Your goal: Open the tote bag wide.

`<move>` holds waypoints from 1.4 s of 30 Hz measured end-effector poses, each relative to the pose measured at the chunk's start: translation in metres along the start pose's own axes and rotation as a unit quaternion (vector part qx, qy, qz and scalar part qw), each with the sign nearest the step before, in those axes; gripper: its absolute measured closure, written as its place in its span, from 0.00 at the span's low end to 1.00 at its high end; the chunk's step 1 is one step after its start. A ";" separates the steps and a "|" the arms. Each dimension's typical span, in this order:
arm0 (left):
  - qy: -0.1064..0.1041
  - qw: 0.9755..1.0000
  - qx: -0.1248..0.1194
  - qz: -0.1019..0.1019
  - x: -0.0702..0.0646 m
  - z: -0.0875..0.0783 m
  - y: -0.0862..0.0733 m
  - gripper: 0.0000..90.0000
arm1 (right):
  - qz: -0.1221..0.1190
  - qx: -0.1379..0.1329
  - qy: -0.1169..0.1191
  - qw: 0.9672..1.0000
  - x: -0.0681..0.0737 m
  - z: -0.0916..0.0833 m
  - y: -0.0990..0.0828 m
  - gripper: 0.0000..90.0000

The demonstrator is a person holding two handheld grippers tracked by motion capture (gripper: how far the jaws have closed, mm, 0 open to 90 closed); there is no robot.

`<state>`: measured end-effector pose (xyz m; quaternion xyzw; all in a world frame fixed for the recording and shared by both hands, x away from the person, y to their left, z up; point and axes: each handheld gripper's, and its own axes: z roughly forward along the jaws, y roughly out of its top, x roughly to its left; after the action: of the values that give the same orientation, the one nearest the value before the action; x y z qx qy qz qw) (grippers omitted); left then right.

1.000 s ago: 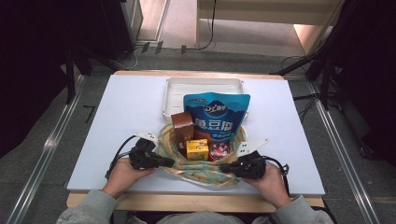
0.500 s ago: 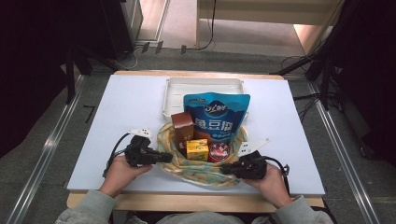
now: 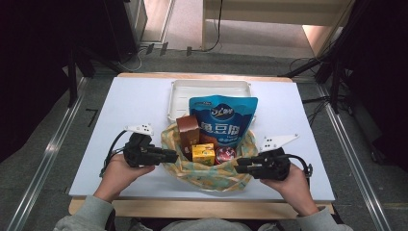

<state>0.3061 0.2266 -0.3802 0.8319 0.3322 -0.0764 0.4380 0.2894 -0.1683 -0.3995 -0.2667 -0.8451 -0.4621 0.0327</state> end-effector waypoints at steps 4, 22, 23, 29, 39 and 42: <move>0.004 1.000 -0.007 -0.002 0.000 -0.006 0.008 0.86 | 0.019 -0.016 -0.010 1.000 -0.007 -0.011 0.009 0.94; 0.045 0.999 -0.010 -0.020 0.027 0.013 0.018 0.95 | 0.050 -0.005 -0.090 0.995 -0.044 0.004 0.008 1.00; 0.045 0.999 -0.010 -0.020 0.027 0.013 0.018 0.95 | 0.050 -0.005 -0.090 0.995 -0.044 0.004 0.008 1.00; 0.040 0.999 0.008 -0.022 0.033 0.023 0.006 0.93 | 0.057 0.005 -0.090 0.994 -0.047 0.012 -0.005 1.00; 0.037 0.999 0.012 -0.024 0.042 0.035 -0.011 0.83 | 0.061 0.014 -0.099 0.993 -0.055 0.021 -0.018 0.98; 0.041 0.999 0.009 -0.021 0.045 0.039 -0.015 0.81 | 0.054 0.020 -0.104 0.993 -0.058 0.025 -0.021 0.97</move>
<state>0.3376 0.2239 -0.4323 0.8310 0.3670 -0.0542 0.4144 0.3335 -0.1815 -0.4472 -0.3579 -0.8374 -0.4123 -0.0251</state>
